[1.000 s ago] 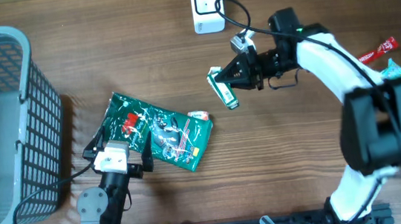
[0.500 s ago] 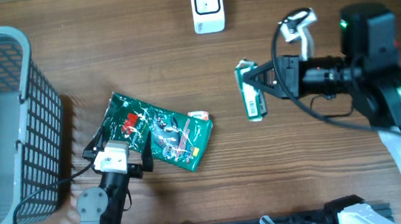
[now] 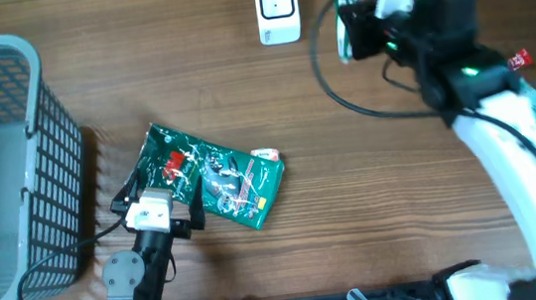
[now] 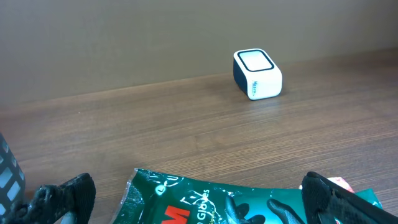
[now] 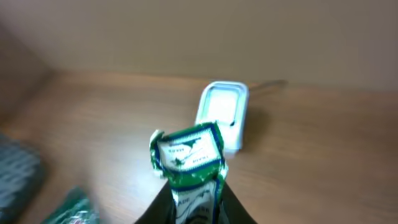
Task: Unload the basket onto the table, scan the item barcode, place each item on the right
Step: 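Raise the packet to the scanner, then carry it to the right edge, then return the right gripper and grasp the green 3M glove pack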
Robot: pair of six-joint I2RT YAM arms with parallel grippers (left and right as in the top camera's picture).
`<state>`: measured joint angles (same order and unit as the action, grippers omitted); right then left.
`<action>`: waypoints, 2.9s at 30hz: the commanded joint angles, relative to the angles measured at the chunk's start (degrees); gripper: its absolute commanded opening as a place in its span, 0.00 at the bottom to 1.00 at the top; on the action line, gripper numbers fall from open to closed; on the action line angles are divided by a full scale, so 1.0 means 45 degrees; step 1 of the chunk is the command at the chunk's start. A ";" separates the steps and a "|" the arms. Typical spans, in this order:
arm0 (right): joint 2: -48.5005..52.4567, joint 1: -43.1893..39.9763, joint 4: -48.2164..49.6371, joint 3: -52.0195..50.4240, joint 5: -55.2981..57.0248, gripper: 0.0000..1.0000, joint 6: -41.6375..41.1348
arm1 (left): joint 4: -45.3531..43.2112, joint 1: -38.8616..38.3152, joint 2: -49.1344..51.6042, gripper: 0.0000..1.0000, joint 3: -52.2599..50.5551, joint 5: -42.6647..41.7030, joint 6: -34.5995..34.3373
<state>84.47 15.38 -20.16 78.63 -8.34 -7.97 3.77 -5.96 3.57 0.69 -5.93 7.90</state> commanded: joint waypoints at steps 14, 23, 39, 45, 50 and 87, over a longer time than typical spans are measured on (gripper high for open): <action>0.9700 0.3259 1.2366 0.2905 1.2007 0.15 1.3032 | 0.0005 -0.0058 0.0000 1.00 -0.0078 -0.0151 0.0155; 1.2546 0.3594 1.0987 0.5620 1.1812 0.13 1.5042 | 0.0005 -0.0058 0.0005 1.00 -0.0078 -0.0151 0.0155; 1.2609 0.3220 1.0195 0.5581 1.2138 0.11 1.6062 | 0.0005 -0.0058 0.0010 1.00 -0.0078 -0.0151 0.0155; 1.2123 0.2220 1.0210 0.5581 1.4562 0.11 1.5280 | 0.0005 -0.0058 0.0024 1.00 -0.0078 -0.0151 0.0155; 1.2104 -0.0204 0.7995 0.5581 1.6961 0.11 1.2944 | 0.0005 -0.0058 0.0034 1.00 -0.0078 -0.0151 0.0155; 0.6577 -0.0680 -0.8476 0.5935 -0.4925 1.00 -0.0724 | 0.0005 -0.0058 0.0044 1.00 -0.0078 -0.0151 0.0155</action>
<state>113.30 4.25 -59.29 107.26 -25.39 -21.58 3.77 -5.96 3.92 0.69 -5.91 7.90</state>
